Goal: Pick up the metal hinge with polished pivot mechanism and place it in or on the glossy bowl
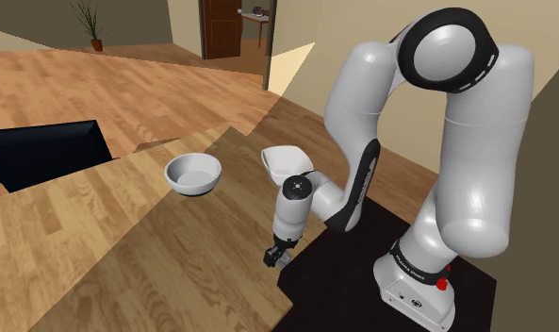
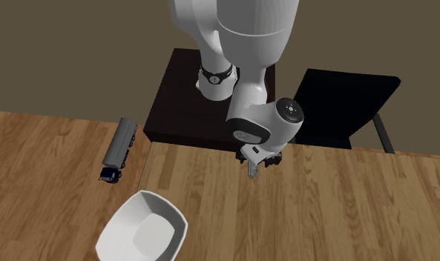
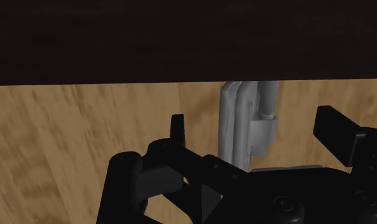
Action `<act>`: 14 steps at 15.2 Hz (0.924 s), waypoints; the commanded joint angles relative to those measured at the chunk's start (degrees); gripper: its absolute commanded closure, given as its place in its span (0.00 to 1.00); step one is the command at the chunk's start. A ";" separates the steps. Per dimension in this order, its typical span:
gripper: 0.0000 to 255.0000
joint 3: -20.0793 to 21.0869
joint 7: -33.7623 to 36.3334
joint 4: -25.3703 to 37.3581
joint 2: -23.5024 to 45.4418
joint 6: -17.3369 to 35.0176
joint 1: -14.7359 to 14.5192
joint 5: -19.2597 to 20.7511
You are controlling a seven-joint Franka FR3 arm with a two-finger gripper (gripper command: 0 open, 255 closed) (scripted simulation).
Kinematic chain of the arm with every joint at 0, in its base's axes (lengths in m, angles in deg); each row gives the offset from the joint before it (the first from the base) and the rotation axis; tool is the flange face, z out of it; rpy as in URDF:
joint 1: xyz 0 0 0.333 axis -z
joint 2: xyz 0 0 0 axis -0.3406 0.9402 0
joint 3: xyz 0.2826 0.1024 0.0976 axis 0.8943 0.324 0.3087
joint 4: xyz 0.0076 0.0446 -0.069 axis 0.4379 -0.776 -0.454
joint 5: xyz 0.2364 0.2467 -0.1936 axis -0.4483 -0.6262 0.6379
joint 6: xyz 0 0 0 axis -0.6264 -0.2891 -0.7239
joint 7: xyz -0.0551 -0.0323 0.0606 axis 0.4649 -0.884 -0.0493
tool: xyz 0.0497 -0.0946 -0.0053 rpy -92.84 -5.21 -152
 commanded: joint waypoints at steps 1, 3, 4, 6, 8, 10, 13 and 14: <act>0.00 -0.18 0.21 0.12 0.17 0.07 -0.13 0.26; 0.00 -0.18 0.21 0.12 0.17 0.07 -0.13 0.26; 0.00 -0.18 0.21 0.12 0.17 0.07 -0.13 0.26; 1.00 -0.18 0.21 0.12 0.16 0.07 -0.13 0.26; 1.00 -0.18 0.21 0.12 0.17 0.07 -0.13 0.26; 1.00 -0.18 0.21 0.12 0.17 0.07 -0.13 0.26; 1.00 -0.18 0.21 0.12 0.17 0.07 -0.13 0.26; 1.00 -0.18 0.21 0.12 0.17 0.07 -0.13 0.26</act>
